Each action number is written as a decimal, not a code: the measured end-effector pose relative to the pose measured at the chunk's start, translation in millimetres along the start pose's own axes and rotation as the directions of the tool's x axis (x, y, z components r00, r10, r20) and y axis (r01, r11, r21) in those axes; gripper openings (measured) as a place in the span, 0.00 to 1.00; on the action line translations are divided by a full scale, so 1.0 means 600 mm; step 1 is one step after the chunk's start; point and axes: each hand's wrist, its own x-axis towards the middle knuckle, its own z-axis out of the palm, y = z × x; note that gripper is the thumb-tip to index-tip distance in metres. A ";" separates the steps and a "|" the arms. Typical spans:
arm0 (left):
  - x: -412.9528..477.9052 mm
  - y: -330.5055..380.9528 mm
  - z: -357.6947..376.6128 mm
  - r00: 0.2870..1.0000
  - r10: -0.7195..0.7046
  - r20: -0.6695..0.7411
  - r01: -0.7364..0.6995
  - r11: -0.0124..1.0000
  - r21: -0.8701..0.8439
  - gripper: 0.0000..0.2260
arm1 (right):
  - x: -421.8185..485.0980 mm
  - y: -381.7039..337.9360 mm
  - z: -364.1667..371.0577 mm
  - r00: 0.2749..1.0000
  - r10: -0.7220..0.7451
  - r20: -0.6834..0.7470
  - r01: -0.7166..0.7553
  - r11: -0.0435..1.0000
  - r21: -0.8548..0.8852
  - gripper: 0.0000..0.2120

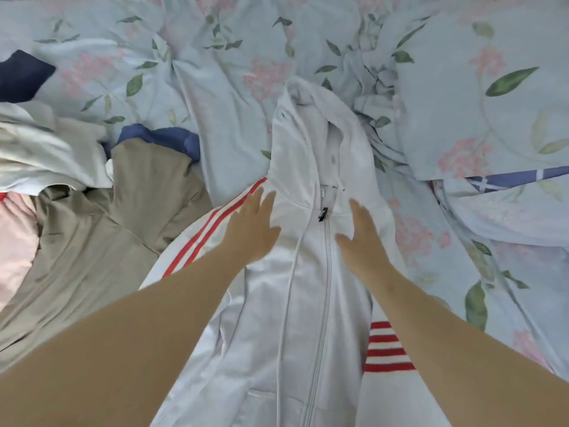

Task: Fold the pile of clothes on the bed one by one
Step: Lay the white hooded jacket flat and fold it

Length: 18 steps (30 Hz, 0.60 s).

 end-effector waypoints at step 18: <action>-0.181 0.034 0.273 0.959 0.033 0.281 -0.116 0.952 0.283 0.33 | -0.221 0.227 0.051 0.787 0.471 -0.400 -0.517 0.856 -0.010 0.31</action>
